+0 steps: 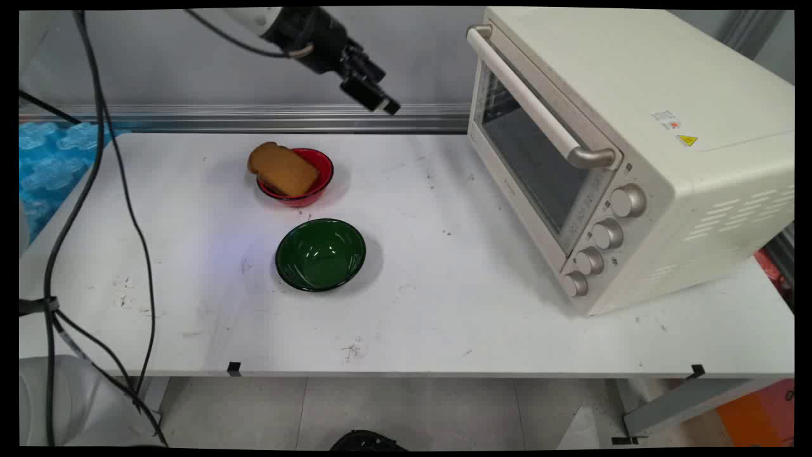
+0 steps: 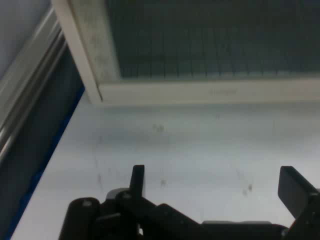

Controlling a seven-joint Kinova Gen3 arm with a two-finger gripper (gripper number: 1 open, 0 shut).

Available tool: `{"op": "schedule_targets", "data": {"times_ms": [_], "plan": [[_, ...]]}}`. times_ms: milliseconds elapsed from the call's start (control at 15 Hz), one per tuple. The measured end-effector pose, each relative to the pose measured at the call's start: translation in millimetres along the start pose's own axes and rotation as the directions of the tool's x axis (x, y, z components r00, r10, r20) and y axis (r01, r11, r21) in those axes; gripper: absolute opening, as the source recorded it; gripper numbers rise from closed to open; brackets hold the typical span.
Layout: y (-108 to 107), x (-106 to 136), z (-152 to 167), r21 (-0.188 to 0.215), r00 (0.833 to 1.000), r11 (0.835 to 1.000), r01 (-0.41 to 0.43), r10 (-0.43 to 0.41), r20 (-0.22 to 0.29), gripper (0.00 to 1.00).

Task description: Open the oven

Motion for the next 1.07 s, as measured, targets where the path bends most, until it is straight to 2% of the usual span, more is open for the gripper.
{"op": "schedule_targets", "data": {"times_ms": [600,933,1000,1067], "plan": [[10,71,14,0.006,0.996,1.0,0.028,-0.028,-0.085,1.0],[12,99,19,0.006,0.992,1.0,0.026,-0.025,-0.121,1.0],[12,103,20,0.006,0.992,1.0,0.024,-0.023,-0.126,0.0],[12,108,21,0.006,0.991,1.0,0.023,-0.022,-0.133,0.0]]}}
